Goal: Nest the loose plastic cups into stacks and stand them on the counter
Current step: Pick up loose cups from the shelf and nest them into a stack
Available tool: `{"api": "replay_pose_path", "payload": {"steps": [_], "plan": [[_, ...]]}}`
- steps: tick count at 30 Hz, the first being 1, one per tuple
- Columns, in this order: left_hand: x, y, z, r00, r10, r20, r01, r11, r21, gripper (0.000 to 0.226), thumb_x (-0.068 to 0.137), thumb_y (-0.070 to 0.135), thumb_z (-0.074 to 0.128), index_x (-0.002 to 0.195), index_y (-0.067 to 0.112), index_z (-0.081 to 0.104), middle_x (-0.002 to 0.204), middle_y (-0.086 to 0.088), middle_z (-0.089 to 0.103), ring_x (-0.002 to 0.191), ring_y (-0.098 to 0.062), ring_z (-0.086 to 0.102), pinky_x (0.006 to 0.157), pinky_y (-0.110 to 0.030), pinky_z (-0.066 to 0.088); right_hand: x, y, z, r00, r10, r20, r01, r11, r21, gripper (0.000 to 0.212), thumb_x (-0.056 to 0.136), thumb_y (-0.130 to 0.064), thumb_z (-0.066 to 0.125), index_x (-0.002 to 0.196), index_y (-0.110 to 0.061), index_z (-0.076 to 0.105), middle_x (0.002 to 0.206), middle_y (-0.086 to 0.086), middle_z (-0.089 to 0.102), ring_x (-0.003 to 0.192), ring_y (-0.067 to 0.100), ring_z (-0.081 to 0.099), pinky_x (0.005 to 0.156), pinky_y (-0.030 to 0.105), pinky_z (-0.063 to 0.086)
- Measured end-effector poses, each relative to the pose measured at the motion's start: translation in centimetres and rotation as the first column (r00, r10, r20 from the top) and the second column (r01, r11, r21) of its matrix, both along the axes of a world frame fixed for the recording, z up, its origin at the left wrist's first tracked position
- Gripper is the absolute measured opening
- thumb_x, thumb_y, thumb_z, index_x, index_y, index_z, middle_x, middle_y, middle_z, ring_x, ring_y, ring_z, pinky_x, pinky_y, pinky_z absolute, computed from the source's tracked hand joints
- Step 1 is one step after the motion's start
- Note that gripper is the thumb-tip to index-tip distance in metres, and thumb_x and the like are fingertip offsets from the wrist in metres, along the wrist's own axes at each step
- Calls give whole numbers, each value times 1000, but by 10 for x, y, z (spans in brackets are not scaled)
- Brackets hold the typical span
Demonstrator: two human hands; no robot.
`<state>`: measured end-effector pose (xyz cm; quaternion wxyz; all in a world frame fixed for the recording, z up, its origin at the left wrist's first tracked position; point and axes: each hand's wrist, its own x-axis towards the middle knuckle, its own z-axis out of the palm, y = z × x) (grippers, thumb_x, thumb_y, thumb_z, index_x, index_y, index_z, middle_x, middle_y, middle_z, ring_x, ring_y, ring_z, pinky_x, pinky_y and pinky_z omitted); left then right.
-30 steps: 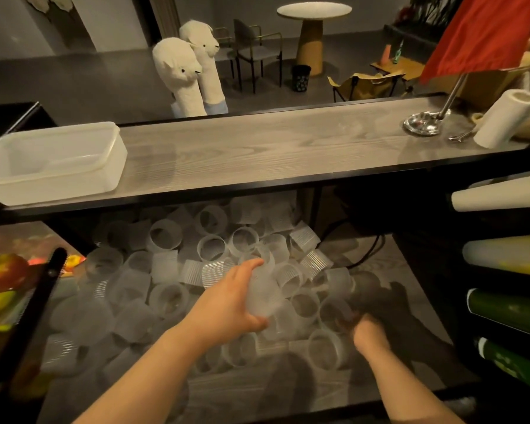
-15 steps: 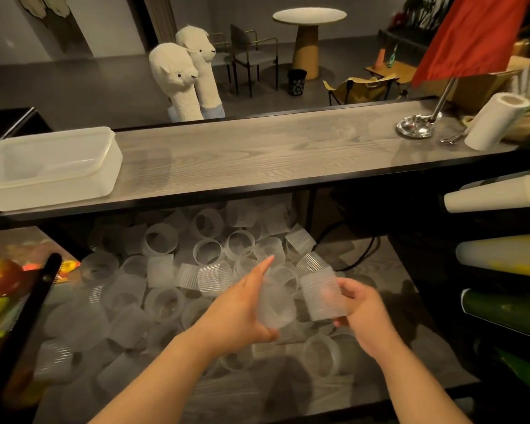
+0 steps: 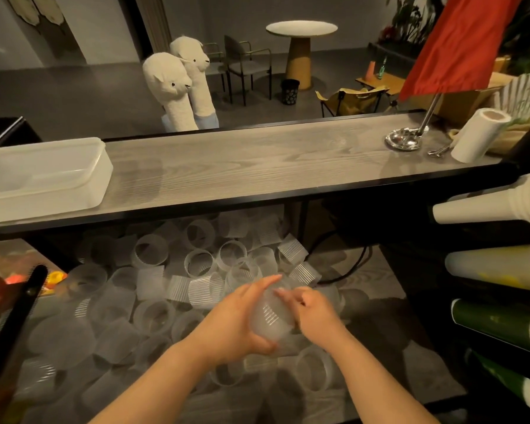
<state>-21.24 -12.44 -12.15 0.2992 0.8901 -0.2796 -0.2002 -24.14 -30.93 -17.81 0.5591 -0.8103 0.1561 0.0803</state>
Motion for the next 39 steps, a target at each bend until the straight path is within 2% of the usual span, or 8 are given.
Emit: {"api": "replay_pose_path", "payload": {"steps": [4,9,13,15,18,22,34,39], "plan": [[4,15,-2,993,118,-4,-118,993,30,109,64,44,85,144,56,12,137,17,42,116,-4,44,95,-20,40,6,-41,-34,842,-536,-55,501,817,-285,45,94,-29,60,136,-18,52,120,12,62,104,27,61,85,36,49],[7,27,-3,991,133,23,-134,988,71,117,63,45,86,145,57,4,150,15,37,129,-6,42,97,-21,39,6,-59,-68,822,-479,-308,509,860,22,43,93,-2,55,135,0,47,123,22,59,89,26,59,83,41,55],[8,28,-2,992,123,22,-125,987,102,119,64,44,85,147,55,0,152,14,35,129,-8,43,98,-23,41,4,-56,-53,821,-558,-123,545,829,-125,36,95,-13,60,130,-8,56,122,17,62,105,30,61,90,36,49],[9,27,-1,993,113,29,-115,988,105,119,64,45,84,147,55,-1,152,14,35,128,-8,45,99,-25,43,-2,-46,-25,824,-566,24,564,824,46,41,93,-17,63,133,-19,55,113,9,64,89,21,64,76,33,54],[9,22,1,995,103,19,-104,990,93,120,63,45,84,148,53,1,149,12,39,121,-8,50,97,-27,45,-14,-25,18,904,-395,162,357,907,222,39,95,-15,60,127,-37,54,86,5,67,62,10,53,57,22,49],[10,14,4,995,96,29,-98,994,50,121,59,49,85,148,52,3,143,12,45,118,-8,51,98,-30,46,-20,2,35,963,-152,223,116,979,167,41,97,-14,56,128,-40,52,81,4,69,56,5,49,54,17,45],[3,18,5,988,152,34,-151,988,-33,114,57,48,85,145,55,13,134,18,49,113,-6,53,95,-30,49,-34,15,46,864,-286,415,225,956,191,35,98,-11,53,119,-38,60,78,-5,68,59,7,53,59,18,50],[-1,18,10,991,132,36,-130,991,-37,114,55,55,84,142,60,11,135,19,50,113,-5,54,95,-35,51,-31,20,55,915,-97,393,53,991,121,36,97,-13,54,116,-43,59,79,-6,70,58,4,53,61,18,49]]}}
